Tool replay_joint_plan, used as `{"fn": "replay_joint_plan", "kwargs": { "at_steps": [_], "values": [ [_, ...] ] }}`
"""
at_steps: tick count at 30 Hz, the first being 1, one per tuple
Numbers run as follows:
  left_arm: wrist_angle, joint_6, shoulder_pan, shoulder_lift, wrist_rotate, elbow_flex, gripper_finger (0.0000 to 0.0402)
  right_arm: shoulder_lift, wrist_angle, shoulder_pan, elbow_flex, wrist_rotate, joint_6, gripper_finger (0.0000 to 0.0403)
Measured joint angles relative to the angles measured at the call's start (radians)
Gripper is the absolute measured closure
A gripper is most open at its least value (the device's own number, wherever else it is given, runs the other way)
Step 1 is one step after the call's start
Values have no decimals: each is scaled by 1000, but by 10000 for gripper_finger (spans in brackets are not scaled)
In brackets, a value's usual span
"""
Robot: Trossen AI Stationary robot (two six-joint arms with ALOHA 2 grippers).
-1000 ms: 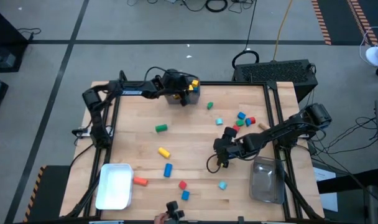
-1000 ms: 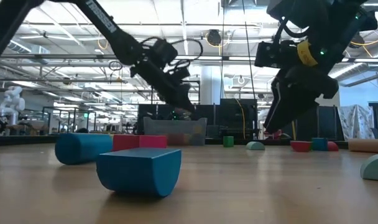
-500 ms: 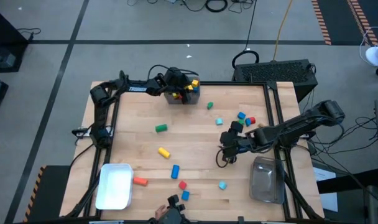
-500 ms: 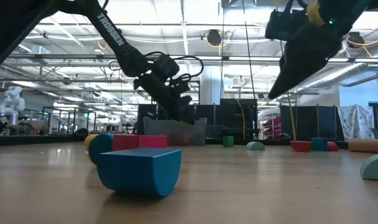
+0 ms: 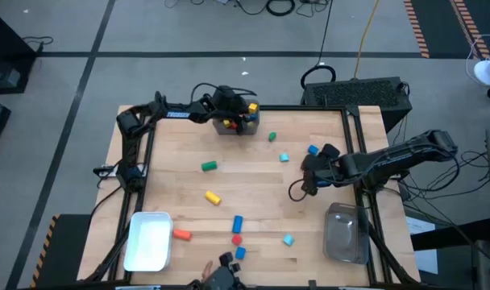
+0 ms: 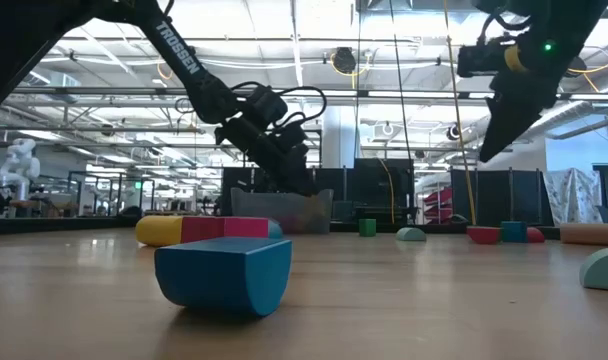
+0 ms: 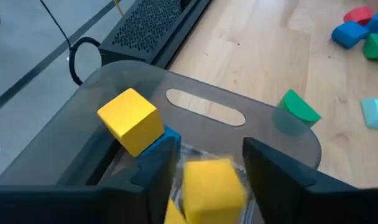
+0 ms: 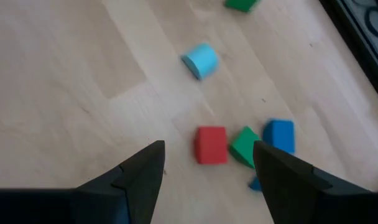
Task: Sort blocks by size
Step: Put the yellow square block into the top black bin, then put the red square block into the top black bin
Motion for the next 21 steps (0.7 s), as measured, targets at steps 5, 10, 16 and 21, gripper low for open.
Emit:
{"fn": "replay_joint_plan", "kwargs": {
  "at_steps": [5, 10, 16, 21],
  "values": [
    [-9, -42, 13, -2, -17, 0, 160, -1, -88, -47, 0, 1, 30, 172],
    [-14, -43, 12, -2, -42, 0, 154, -1, -170, -96, 0, 0, 54, 172],
    [-97, -43, -3, -32, -35, 0, 153, -1, -203, -133, 0, -5, 54, 172],
    [-251, -10, -16, -121, -29, 0, 153, -1, -116, -143, 0, -11, 12, 172]
  ]
}}
